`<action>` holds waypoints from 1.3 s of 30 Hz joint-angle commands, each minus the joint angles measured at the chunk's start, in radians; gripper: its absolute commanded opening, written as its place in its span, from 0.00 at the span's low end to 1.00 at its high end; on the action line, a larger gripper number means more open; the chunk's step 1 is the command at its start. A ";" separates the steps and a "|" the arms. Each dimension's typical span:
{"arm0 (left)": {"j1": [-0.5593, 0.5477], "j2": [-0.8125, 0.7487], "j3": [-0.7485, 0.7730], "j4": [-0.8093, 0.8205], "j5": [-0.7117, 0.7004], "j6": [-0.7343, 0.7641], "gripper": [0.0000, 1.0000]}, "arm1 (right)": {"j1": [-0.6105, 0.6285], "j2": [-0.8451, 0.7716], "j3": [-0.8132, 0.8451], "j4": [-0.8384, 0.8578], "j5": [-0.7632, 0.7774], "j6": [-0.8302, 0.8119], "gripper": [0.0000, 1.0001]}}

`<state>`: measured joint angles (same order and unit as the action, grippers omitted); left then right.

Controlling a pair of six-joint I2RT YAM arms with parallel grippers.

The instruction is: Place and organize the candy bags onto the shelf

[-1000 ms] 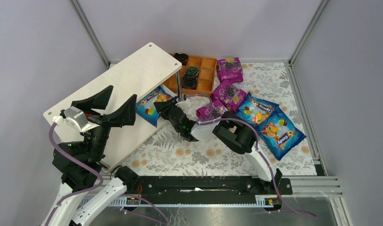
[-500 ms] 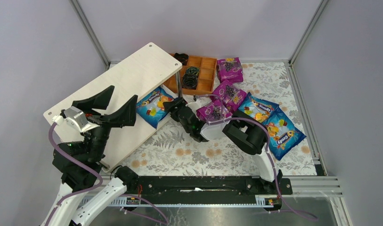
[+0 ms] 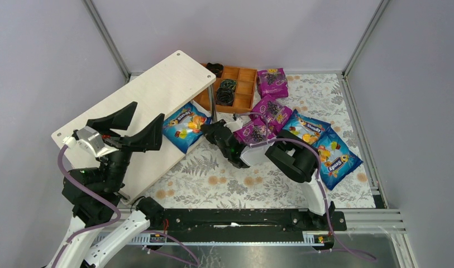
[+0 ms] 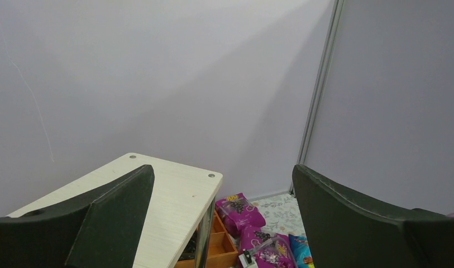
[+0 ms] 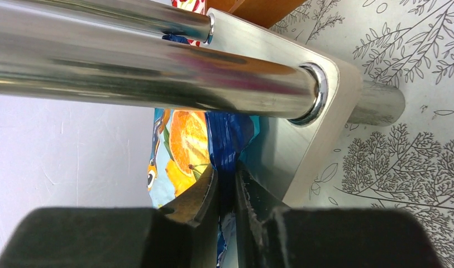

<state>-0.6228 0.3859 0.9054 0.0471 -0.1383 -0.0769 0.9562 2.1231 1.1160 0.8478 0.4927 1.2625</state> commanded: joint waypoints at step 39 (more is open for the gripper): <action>-0.091 0.133 -0.013 0.037 -0.021 -0.015 0.99 | -0.046 -0.801 0.025 -1.862 0.549 -0.576 1.00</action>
<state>-0.7036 0.5083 0.8902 0.0460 -0.1501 -0.0814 0.9565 1.2171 1.0050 -0.6456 0.7662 0.6559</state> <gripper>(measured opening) 0.987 0.995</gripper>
